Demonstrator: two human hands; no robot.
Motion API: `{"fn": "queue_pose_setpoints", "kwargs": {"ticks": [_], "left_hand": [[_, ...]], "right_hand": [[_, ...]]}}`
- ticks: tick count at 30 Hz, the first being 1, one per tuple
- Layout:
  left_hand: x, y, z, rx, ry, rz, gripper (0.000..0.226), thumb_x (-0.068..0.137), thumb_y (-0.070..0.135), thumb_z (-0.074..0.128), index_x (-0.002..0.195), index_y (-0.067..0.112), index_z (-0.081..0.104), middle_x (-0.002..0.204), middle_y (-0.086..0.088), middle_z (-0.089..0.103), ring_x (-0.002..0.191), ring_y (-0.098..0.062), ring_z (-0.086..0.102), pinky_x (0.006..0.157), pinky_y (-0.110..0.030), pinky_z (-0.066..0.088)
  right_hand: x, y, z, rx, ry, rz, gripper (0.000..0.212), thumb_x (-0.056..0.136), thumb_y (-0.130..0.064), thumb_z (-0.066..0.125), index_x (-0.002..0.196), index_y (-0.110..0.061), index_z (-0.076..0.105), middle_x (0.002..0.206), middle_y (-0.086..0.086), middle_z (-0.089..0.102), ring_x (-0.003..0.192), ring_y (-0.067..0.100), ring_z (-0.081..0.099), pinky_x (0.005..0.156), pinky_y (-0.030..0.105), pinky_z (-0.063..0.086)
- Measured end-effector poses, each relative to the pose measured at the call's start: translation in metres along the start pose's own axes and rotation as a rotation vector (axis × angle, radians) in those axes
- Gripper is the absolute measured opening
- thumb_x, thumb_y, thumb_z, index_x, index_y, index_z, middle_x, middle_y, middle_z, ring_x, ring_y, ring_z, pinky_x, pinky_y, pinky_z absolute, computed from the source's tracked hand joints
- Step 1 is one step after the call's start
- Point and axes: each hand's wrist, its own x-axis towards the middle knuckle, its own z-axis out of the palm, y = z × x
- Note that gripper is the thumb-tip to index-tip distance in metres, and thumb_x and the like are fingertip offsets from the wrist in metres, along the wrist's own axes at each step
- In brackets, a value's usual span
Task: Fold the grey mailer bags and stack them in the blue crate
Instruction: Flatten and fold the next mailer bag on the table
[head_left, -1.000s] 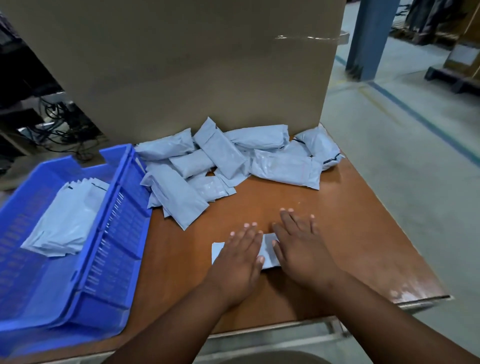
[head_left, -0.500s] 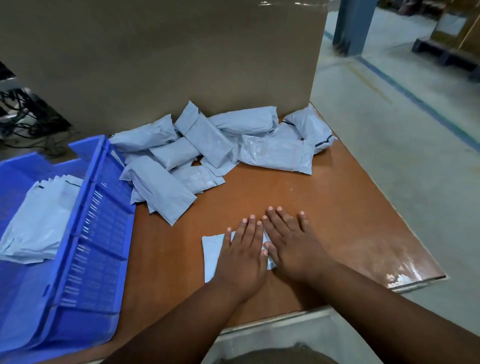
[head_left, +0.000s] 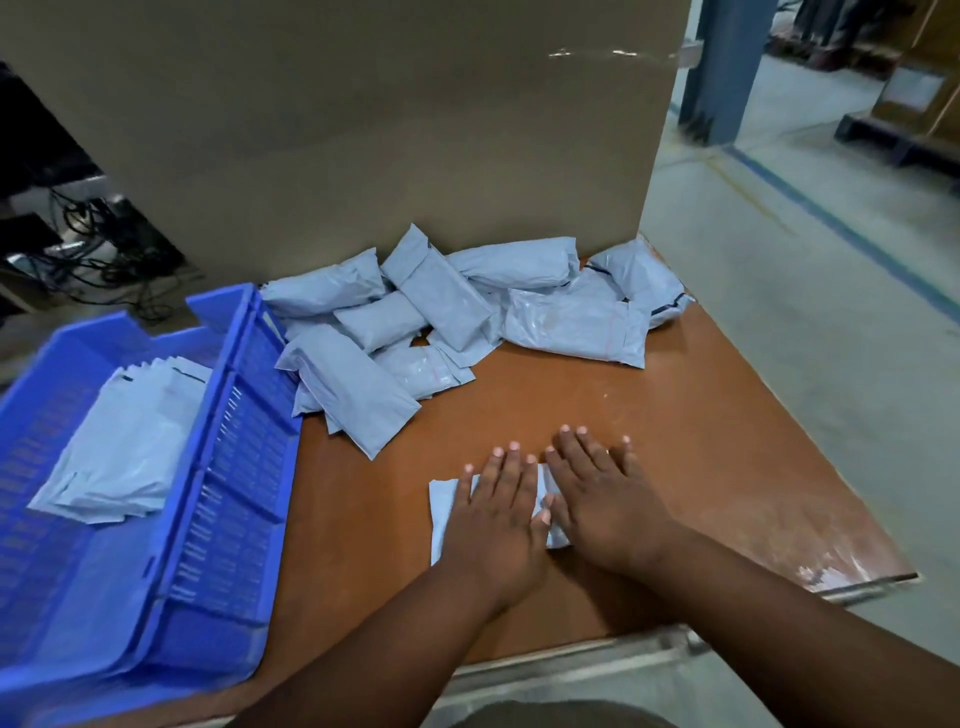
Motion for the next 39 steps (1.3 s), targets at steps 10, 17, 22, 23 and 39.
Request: {"fn": "queue_pose_setpoints", "kwargs": {"ticks": [10,17,22,23,39], "left_hand": [[-0.033,-0.061,0.011,0.008,-0.022,-0.073,0.070,0.107,0.050,0.014,0.170,0.019,0.016,0.178,-0.002,0.004,0.164,-0.021,0.001,0.130,-0.054,0.014],[-0.034,-0.065,0.018,0.016,0.003,-0.038,0.071,0.107,0.049,0.020,0.170,0.017,0.014,0.178,-0.005,0.005,0.164,-0.023,0.002,0.131,-0.053,0.010],[-0.034,-0.067,0.020,0.016,-0.003,-0.045,0.071,0.107,0.049,0.023,0.170,0.016,0.016,0.178,-0.006,0.007,0.164,-0.024,0.004,0.130,-0.054,0.012],[-0.034,-0.066,0.019,0.020,-0.014,-0.046,0.071,0.107,0.049,0.022,0.170,0.016,0.015,0.178,-0.006,0.006,0.164,-0.024,0.003,0.130,-0.054,0.012],[-0.083,-0.076,0.012,0.029,-0.033,0.009,0.069,0.108,0.051,0.026,0.170,0.022,0.014,0.178,-0.003,-0.005,0.164,-0.020,-0.009,0.130,-0.055,0.013]], "right_hand": [[0.022,-0.046,0.021,-0.111,0.016,-0.223,0.066,0.104,-0.056,0.029,0.161,-0.025,0.039,0.174,0.006,0.027,0.161,0.028,0.022,0.122,0.074,0.009],[0.019,-0.052,0.020,-0.106,0.048,-0.194,0.067,0.105,-0.063,0.028,0.164,-0.032,0.034,0.176,0.002,0.019,0.162,0.027,0.018,0.124,0.070,0.007],[0.019,-0.052,0.018,-0.094,0.030,-0.179,0.068,0.105,-0.064,0.026,0.165,-0.033,0.032,0.176,0.001,0.017,0.162,0.027,0.016,0.124,0.068,0.008],[0.019,-0.053,0.016,-0.093,0.029,-0.181,0.068,0.105,-0.064,0.027,0.164,-0.033,0.033,0.176,0.002,0.018,0.162,0.027,0.018,0.124,0.068,0.008],[-0.028,-0.061,0.019,-0.098,0.060,-0.215,0.071,0.104,-0.072,0.024,0.167,-0.037,0.024,0.178,0.001,0.006,0.164,0.028,-0.004,0.122,0.074,0.002]]}}
